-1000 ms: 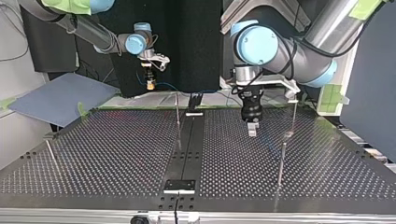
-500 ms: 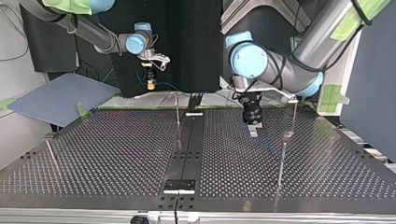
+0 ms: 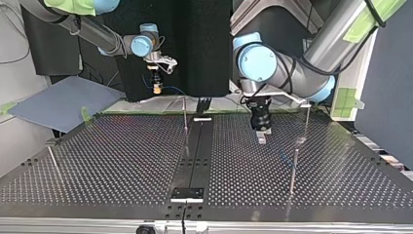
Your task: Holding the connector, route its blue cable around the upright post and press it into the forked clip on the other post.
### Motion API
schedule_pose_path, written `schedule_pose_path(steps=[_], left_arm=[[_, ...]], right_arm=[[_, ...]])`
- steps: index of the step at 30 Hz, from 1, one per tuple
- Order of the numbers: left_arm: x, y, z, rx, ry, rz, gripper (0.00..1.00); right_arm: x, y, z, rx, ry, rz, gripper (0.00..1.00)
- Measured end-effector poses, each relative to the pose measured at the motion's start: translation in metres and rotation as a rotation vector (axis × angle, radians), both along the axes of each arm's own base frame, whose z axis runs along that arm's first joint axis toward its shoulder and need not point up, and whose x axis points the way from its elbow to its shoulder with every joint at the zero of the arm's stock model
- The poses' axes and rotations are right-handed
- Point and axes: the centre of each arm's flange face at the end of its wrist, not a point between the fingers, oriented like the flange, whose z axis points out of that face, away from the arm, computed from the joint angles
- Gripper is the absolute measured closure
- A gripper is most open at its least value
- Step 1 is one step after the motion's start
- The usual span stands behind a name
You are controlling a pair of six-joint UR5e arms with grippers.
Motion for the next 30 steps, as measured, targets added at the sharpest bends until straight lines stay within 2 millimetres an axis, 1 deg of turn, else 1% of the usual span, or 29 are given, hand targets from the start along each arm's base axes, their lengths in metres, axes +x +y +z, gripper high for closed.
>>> schedule_pose_path(steps=[9,14,20,22,24,30], left_arm=[[-0.004,-0.002,0.004,0.009,-0.002,0.006,0.0],[-0.004,0.0,0.006,0.043,0.003,0.035,0.0],[-0.001,-0.001,0.018,0.088,0.001,0.069,0.0],[-0.001,-0.003,0.019,0.109,0.006,0.067,0.0],[-0.001,-0.006,0.018,0.129,0.016,0.058,0.0],[-0.003,-0.017,-0.003,0.213,0.083,0.043,0.0]], right_arm=[[-0.001,-0.001,0.0,-0.002,-0.001,-0.003,1.0],[-0.001,-0.001,-0.001,-0.003,-0.002,-0.003,1.0],[-0.001,-0.001,-0.001,-0.005,-0.002,-0.003,1.0],[-0.001,-0.001,-0.001,-0.005,-0.002,-0.003,1.0],[-0.001,-0.001,-0.001,-0.004,-0.002,-0.002,1.0],[-0.001,-0.001,-0.001,-0.004,-0.002,-0.002,1.0]])
